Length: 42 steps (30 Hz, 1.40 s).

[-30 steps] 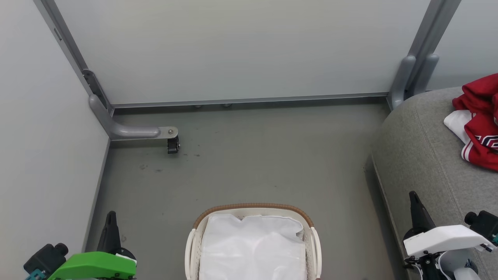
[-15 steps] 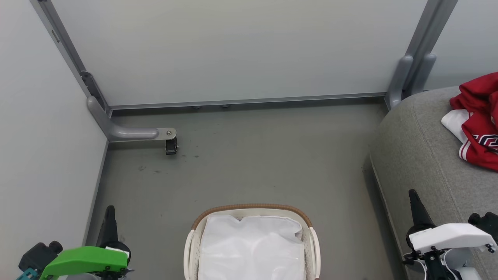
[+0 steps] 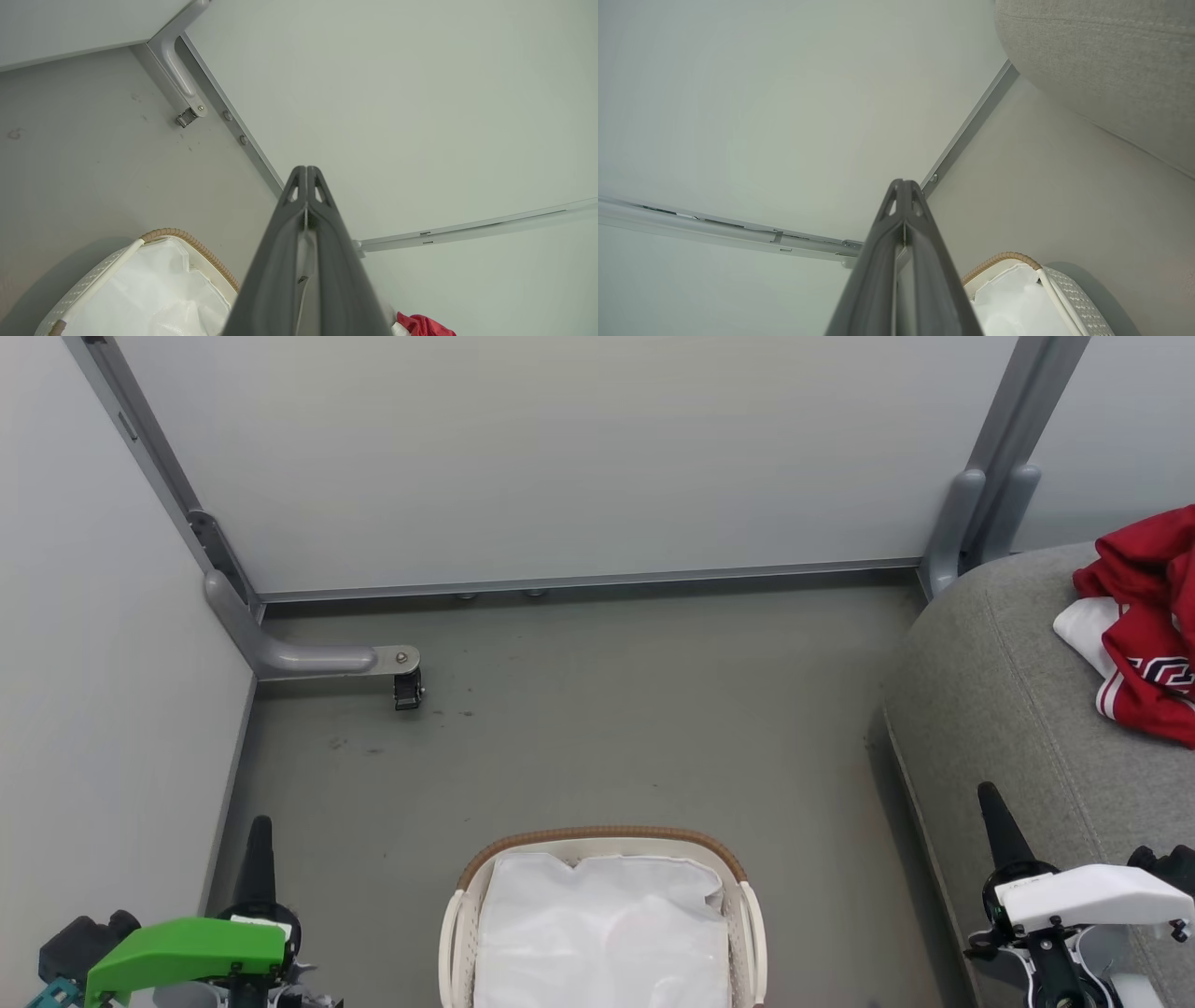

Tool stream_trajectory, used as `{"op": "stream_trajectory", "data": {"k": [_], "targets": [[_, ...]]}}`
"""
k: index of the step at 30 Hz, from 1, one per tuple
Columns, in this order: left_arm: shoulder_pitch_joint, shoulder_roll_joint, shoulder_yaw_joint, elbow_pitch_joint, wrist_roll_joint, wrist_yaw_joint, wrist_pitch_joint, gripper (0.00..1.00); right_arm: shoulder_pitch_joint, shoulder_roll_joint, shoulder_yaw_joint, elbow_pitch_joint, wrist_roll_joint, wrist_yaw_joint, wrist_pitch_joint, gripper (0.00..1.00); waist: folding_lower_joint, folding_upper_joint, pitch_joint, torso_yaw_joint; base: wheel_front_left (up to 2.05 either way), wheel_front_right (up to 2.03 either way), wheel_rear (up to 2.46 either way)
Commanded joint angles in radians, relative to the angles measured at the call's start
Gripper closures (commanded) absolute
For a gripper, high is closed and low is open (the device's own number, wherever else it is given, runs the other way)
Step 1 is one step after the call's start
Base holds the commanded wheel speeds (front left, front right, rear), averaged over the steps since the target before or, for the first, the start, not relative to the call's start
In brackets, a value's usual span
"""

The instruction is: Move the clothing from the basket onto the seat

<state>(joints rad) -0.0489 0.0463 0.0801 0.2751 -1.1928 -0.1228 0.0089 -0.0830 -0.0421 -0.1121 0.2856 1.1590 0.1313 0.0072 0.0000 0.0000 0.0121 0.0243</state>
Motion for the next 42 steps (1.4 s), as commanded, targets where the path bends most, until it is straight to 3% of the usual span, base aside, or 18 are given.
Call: {"op": "stream_trajectory", "data": {"k": [1,42], "targets": [[-0.027,0.005,0.006,-0.011,-0.029,-0.005,0.007,1.0,-0.019,-0.008,-0.002,-0.013,0.03,-0.001,0.007,1.0,0.0,0.0,0.0,-0.001,0.0,0.0,0.0],[-0.06,0.006,0.032,-0.029,-0.358,-0.009,0.092,1.0,-0.029,-0.01,-0.003,-0.038,0.385,0.0,0.092,1.0,0.0,0.0,-0.007,-0.019,0.0,0.0,0.0]]}}
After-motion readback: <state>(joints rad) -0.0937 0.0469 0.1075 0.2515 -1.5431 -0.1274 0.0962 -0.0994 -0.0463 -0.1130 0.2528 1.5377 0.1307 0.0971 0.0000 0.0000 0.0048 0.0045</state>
